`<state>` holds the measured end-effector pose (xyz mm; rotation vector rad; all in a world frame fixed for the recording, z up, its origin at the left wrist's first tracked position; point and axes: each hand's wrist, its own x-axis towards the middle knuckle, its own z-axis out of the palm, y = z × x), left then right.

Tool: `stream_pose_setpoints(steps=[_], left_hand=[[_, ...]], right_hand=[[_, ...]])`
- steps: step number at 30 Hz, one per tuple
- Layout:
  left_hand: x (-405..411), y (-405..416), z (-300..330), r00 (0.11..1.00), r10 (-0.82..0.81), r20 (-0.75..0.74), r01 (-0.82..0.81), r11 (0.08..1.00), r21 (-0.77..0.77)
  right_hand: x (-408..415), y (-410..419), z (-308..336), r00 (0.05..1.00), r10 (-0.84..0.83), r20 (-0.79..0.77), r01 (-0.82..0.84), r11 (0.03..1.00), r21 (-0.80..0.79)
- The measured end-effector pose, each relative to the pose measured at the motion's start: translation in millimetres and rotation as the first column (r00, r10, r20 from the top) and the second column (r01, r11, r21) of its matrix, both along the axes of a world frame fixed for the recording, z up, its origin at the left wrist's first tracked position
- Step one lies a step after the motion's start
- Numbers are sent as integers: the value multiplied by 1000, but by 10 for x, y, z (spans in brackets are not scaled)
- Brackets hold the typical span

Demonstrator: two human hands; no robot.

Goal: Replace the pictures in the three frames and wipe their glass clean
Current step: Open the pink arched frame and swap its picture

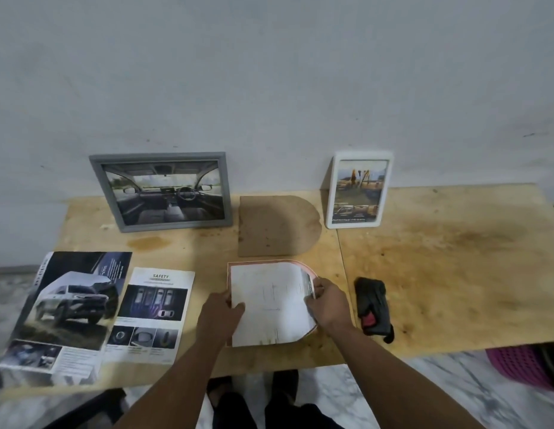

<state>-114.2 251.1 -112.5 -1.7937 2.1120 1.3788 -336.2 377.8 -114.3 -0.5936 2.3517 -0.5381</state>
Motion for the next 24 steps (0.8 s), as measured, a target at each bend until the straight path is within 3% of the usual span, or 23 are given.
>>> stream_pose_setpoints(steps=[8,17,20,24], left_hand=[[-86,23,31,996,12,89,-4,996,-88],[-51,-51,-44,972,-138,192,166,975,-144],[-41,-95,-115,960,-193,203,223,965,-136],[-20,-128,-214,925,-285,252,325,936,-134]], right_hand=[[-33,-51,-26,998,58,-38,-57,998,23],[-120,-82,100,989,120,-86,-115,992,56],[-228,-229,168,995,53,-86,-52,999,15],[-454,-568,237,987,-162,12,162,984,-67]])
